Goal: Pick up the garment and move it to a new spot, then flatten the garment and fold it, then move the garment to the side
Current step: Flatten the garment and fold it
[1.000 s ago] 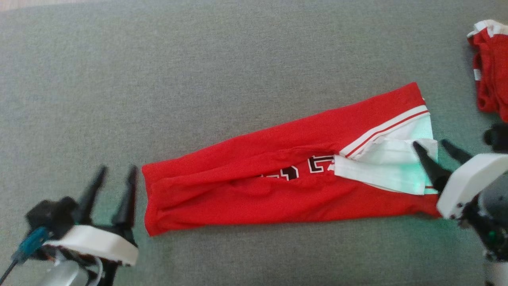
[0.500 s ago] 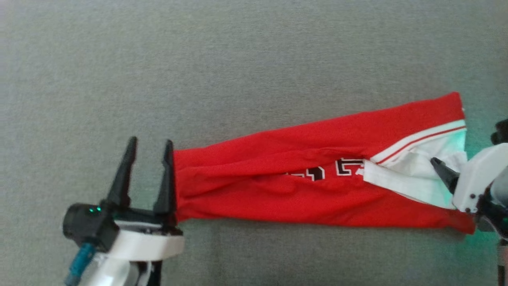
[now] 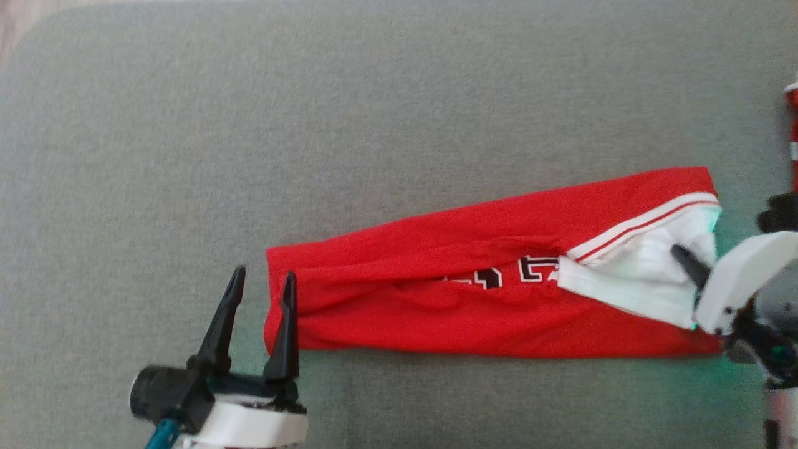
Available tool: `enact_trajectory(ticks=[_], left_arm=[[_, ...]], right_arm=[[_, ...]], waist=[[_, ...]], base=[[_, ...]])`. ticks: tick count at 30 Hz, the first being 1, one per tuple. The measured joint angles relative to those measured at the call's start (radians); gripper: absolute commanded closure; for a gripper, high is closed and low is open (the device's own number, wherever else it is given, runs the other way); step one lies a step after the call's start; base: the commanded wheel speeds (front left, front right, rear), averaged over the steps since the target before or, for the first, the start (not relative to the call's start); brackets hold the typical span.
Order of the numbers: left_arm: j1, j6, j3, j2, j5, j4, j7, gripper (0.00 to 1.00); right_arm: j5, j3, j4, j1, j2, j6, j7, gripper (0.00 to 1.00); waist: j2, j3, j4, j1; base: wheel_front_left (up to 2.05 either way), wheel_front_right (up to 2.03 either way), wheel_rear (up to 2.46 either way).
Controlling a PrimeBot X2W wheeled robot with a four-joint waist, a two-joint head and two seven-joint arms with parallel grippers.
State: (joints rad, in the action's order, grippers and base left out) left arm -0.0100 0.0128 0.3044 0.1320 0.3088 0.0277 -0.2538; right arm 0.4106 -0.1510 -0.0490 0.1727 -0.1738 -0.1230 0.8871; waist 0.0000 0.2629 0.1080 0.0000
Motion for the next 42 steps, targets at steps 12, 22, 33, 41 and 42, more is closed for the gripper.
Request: enact_trajectory(ticks=[12, 22, 33, 41, 42], left_arm=[[-0.070, 0.069, -0.082, -0.066, -0.057, 0.042, 0.000, 0.00], [-0.099, 0.083, -0.106, -0.075, -0.064, 0.073, 0.000, 0.00], [-0.066, 0.071, -0.099, -0.077, -0.061, 0.087, 0.000, 0.00], [-0.068, 0.067, -0.101, -0.077, -0.062, 0.086, 0.000, 0.00], [-0.068, 0.067, -0.101, -0.077, -0.062, 0.086, 0.000, 0.00]], right_arm=[[0.125, -0.179, 0.253, 0.008, -0.067, 0.000, 0.143, 1.00], [0.204, 0.197, 0.355, -0.022, 0.121, 0.000, 0.187, 1.00], [0.278, 0.491, -0.008, -0.032, 0.121, 0.000, -0.198, 1.00], [0.399, 0.587, -0.196, 0.116, 0.118, 0.000, -0.382, 1.00], [0.406, 0.601, -0.217, 0.128, 0.118, 0.000, -0.398, 1.00]], waist=[[0.0000, -0.114, -0.053, -0.0001], [0.0000, -0.116, -0.064, -0.0001], [0.0000, -0.106, -0.002, 0.0000], [0.0000, -0.115, 0.031, 0.0000], [0.0000, -0.115, 0.032, 0.0000]], base=[[0.00, 0.00, 0.00], [0.00, 0.00, 0.00], [0.00, 0.00, 0.00], [0.00, 0.00, 0.00], [0.00, 0.00, 0.00]])
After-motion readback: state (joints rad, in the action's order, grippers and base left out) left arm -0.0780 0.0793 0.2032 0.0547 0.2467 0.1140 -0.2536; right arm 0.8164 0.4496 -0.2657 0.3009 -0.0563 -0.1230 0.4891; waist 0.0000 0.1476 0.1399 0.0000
